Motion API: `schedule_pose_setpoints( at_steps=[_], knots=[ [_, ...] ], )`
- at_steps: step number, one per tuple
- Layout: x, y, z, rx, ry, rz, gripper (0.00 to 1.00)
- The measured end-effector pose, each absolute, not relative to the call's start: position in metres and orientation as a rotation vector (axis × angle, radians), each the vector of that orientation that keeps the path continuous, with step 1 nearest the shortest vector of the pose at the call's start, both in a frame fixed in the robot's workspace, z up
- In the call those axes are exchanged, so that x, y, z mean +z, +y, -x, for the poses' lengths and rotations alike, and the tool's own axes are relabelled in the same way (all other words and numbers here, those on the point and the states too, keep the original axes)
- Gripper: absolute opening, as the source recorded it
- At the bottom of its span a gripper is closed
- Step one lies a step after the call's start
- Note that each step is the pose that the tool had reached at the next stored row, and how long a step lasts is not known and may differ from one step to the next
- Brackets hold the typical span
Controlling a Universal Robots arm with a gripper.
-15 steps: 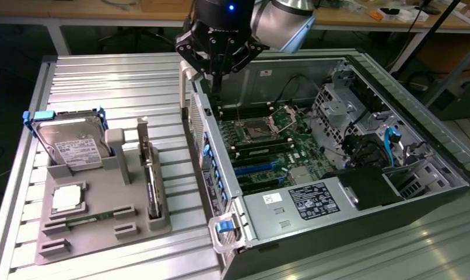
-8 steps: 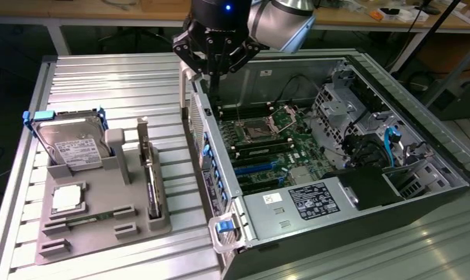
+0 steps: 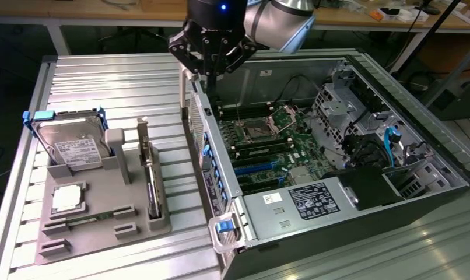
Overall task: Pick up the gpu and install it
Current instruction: 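Reach for the gpu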
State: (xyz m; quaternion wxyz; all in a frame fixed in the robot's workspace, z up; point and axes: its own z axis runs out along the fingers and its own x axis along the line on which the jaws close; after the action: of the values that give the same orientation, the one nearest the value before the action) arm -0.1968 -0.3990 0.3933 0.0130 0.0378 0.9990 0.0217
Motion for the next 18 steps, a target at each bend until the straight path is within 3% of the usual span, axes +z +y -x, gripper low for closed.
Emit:
schedule_pose_setpoints(
  at_steps=[18],
  knots=[
    [0.393, -0.399, 0.216, 0.068, 3.112, -0.118, 0.11]
  ],
)
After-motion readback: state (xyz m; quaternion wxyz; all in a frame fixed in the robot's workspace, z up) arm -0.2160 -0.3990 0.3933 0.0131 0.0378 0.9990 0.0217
